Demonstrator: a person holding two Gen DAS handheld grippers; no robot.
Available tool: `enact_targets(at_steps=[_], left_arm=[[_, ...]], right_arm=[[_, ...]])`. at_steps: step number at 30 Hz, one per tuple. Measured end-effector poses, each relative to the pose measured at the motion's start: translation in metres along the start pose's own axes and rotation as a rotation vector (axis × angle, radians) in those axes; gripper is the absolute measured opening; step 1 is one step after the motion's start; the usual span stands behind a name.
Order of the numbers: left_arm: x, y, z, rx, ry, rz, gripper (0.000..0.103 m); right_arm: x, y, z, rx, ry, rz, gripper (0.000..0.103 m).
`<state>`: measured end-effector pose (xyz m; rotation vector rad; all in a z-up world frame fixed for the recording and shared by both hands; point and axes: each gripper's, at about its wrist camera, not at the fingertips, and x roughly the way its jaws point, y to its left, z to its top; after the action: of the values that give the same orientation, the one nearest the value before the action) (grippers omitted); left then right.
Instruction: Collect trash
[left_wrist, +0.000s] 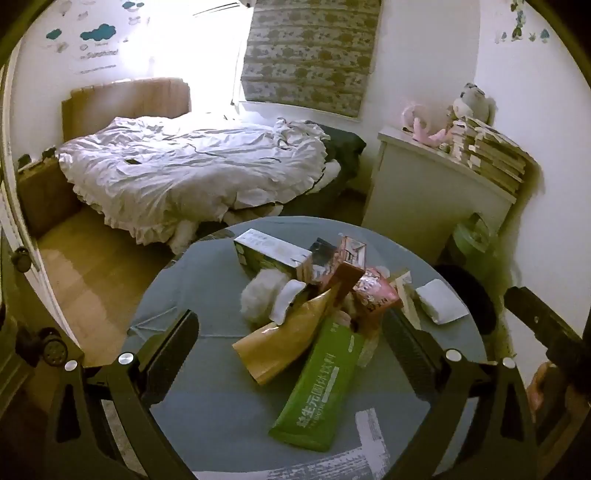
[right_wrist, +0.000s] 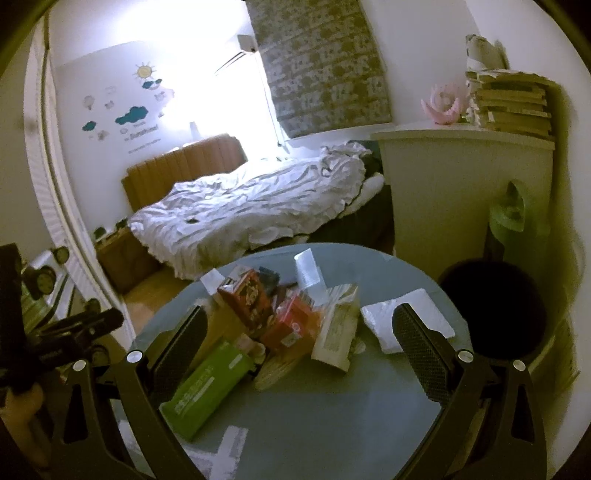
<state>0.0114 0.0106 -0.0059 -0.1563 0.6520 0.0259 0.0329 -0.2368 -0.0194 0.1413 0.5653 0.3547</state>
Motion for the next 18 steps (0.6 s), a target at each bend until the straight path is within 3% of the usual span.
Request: enact_targets(at_steps=[18], left_arm=[[0.0037, 0.0032, -0.0014, -0.003, 0.012, -0.025, 0.098]], right_arm=[[0.0059, 0.0055, -0.0002, -0.004, 0.041, 0.011, 0.099]])
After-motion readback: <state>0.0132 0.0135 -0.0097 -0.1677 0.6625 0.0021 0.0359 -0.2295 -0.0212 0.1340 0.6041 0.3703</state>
